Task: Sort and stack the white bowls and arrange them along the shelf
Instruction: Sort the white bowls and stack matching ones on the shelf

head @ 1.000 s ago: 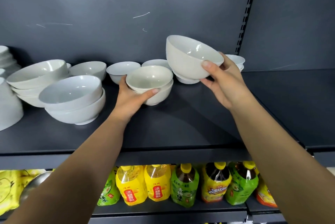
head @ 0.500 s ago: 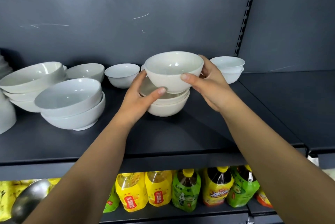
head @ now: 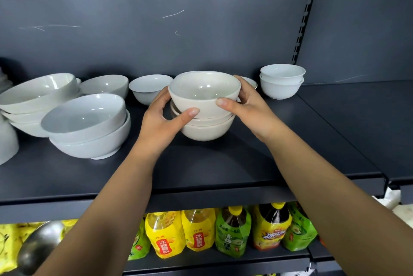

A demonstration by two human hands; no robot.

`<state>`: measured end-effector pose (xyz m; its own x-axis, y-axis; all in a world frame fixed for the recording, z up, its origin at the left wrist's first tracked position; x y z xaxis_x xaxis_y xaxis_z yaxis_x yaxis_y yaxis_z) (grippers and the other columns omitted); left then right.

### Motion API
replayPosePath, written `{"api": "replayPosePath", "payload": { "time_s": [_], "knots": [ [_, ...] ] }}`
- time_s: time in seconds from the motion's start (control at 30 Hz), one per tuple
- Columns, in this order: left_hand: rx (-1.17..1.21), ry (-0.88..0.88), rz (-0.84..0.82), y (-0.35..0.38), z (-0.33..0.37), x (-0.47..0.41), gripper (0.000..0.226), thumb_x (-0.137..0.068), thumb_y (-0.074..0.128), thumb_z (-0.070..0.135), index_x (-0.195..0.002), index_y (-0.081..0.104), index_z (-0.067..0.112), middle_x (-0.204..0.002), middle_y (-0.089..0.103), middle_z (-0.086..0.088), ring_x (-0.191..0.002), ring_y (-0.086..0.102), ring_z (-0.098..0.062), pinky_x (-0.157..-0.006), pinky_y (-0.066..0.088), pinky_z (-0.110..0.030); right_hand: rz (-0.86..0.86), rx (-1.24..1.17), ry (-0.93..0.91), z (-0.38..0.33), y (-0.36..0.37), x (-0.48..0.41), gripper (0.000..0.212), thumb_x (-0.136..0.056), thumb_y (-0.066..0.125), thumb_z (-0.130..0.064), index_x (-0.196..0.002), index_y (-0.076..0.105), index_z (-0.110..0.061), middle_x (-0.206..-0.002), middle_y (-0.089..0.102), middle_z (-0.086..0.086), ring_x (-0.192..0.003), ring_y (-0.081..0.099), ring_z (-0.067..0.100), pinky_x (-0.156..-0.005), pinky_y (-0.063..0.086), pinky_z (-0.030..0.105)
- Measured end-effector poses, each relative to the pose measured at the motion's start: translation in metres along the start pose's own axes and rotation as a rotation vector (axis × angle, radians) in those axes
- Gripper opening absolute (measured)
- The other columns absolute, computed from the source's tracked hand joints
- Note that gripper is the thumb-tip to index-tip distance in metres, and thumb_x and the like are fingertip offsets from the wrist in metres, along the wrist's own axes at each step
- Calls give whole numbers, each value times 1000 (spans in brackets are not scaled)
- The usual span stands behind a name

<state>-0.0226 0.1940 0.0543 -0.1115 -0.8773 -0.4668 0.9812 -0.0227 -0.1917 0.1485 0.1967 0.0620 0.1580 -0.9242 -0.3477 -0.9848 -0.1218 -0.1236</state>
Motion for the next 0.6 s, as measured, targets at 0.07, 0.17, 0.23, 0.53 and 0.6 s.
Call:
{"api": "replayPosePath", "payload": {
  "time_s": [0.07,0.17,0.23,0.53,0.6],
  "knots": [
    [-10,-13,-13,0,-3,1,55,-60,68,50,-112,54,44,-121,58,21,-117,50,4,-102,40,-25,3,-18,11,5,2,0,59,-56,73,-43,-108,53,-25,-108,63,-10,-109,57,9,-94,47,26],
    [0,-29,-61,4,-7,2,61,-62,68,48,-120,52,37,-124,58,17,-118,50,2,-100,40,-24,-2,-46,27,13,5,2,73,-55,73,-42,-120,49,-16,-112,62,-6,-107,58,7,-91,46,24],
    [48,-29,-92,6,-7,2,69,-66,69,44,-128,48,24,-128,57,9,-120,51,-3,-102,40,-28,-5,-74,34,16,7,2,75,-56,73,-39,-122,48,-14,-110,63,-8,-105,59,5,-89,45,22],
    [153,-123,-108,14,-19,3,71,-75,52,58,-137,40,26,-136,50,13,-128,43,-2,-112,30,-34,50,-148,82,30,11,7,72,-63,75,-36,-126,46,-19,-120,62,-6,-114,56,8,-105,41,35],
    [232,-177,-122,18,-23,3,72,-74,51,60,-137,37,29,-136,50,12,-127,46,-7,-110,33,-43,32,-173,90,31,14,10,68,-67,74,-31,-128,44,-22,-125,59,-5,-118,54,9,-107,39,40]
  ]
}}
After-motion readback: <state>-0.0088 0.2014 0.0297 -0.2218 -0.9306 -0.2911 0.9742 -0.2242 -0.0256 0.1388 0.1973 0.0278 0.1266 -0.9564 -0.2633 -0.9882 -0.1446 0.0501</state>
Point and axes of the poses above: each hand's wrist, its own x-axis away from the middle knuckle, its own y-axis out of the palm, z = x × y, the point moved 7 cm from there along -x, towards the middle knuckle
